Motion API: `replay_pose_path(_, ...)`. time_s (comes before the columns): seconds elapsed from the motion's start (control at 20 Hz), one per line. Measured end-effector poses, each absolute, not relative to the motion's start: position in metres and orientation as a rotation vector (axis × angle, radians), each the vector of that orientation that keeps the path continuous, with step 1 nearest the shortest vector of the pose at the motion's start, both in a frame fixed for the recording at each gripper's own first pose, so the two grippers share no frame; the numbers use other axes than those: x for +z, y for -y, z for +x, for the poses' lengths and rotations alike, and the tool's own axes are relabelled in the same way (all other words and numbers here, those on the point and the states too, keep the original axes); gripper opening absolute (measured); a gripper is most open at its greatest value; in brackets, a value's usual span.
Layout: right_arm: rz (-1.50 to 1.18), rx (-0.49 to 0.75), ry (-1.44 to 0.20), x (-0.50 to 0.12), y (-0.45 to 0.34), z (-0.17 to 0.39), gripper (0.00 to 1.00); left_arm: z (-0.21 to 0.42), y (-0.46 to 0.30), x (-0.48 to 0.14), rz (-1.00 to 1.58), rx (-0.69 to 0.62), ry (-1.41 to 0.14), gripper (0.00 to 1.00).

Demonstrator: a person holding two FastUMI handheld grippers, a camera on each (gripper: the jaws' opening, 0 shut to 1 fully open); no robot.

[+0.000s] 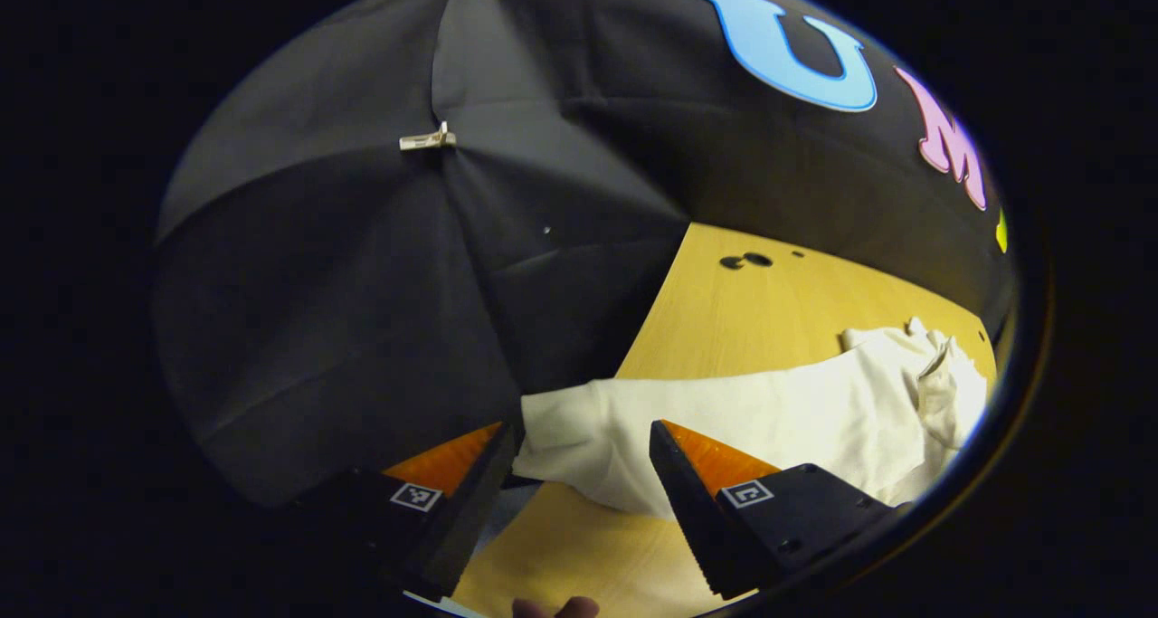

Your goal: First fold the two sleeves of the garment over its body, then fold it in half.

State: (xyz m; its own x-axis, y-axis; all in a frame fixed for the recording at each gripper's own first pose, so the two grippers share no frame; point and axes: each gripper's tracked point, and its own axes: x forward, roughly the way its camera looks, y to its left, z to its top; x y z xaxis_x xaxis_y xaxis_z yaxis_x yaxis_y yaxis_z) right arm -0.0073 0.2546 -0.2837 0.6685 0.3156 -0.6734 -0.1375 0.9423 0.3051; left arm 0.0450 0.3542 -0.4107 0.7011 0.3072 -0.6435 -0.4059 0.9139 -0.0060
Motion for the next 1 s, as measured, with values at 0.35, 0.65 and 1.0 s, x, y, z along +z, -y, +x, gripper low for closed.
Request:
replay_pose_path(0.35, 0.245, 0.158, -0.788, -0.271, -0.204, -0.033, 0.77, 0.047, -0.359, -0.447, -0.184, 0.386, -0.772, 0.96)
replay_pose_path(0.65, 0.251, 0.140, -0.813, -0.273, -0.191, -0.056, 0.77, 0.058, -0.346, -0.450, -0.214, 0.333, -0.798, 0.81)
replay_pose_path(1.0, 0.231, 0.162, -0.836, -0.279, -0.187, -0.074, 0.77, 0.061, -0.351, -0.443, -0.162, 0.365, -0.820, 0.18)
